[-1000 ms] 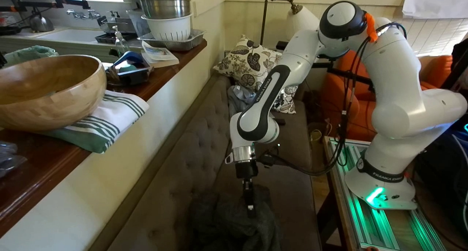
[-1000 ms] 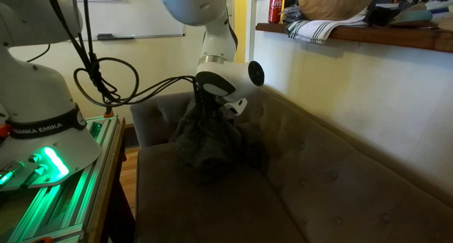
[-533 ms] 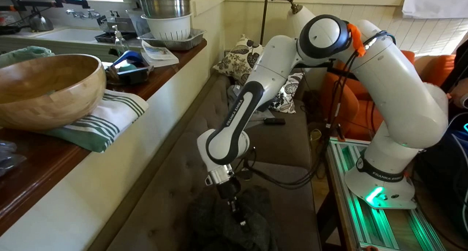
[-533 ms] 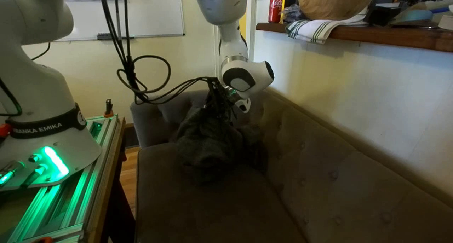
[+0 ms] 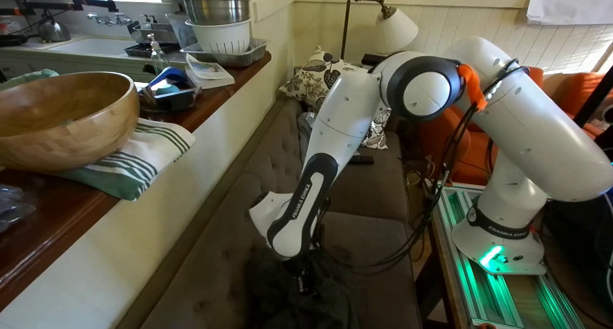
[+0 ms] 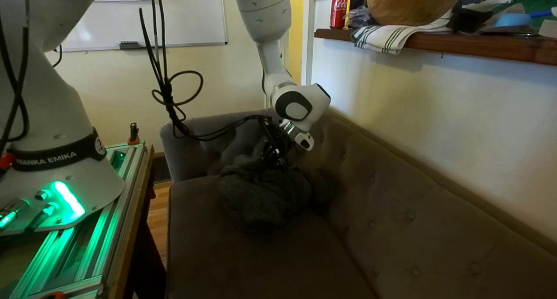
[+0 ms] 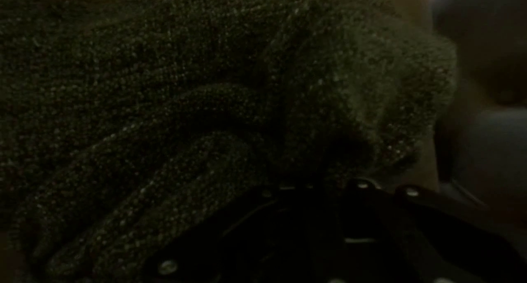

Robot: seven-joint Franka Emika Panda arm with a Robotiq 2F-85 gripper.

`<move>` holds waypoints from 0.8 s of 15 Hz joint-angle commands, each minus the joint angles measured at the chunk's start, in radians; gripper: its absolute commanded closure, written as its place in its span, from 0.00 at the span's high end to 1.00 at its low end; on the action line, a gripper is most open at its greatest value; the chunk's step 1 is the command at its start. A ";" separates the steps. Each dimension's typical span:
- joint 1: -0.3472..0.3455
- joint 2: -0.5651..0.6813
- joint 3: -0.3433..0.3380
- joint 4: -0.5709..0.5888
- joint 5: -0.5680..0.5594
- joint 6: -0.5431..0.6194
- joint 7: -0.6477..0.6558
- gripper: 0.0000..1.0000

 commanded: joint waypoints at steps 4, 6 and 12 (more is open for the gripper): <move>0.195 0.026 -0.140 -0.100 0.012 0.204 0.328 0.03; 0.225 0.068 -0.150 -0.093 0.028 0.232 0.409 0.03; 0.192 0.065 -0.114 -0.156 0.104 0.326 0.473 0.43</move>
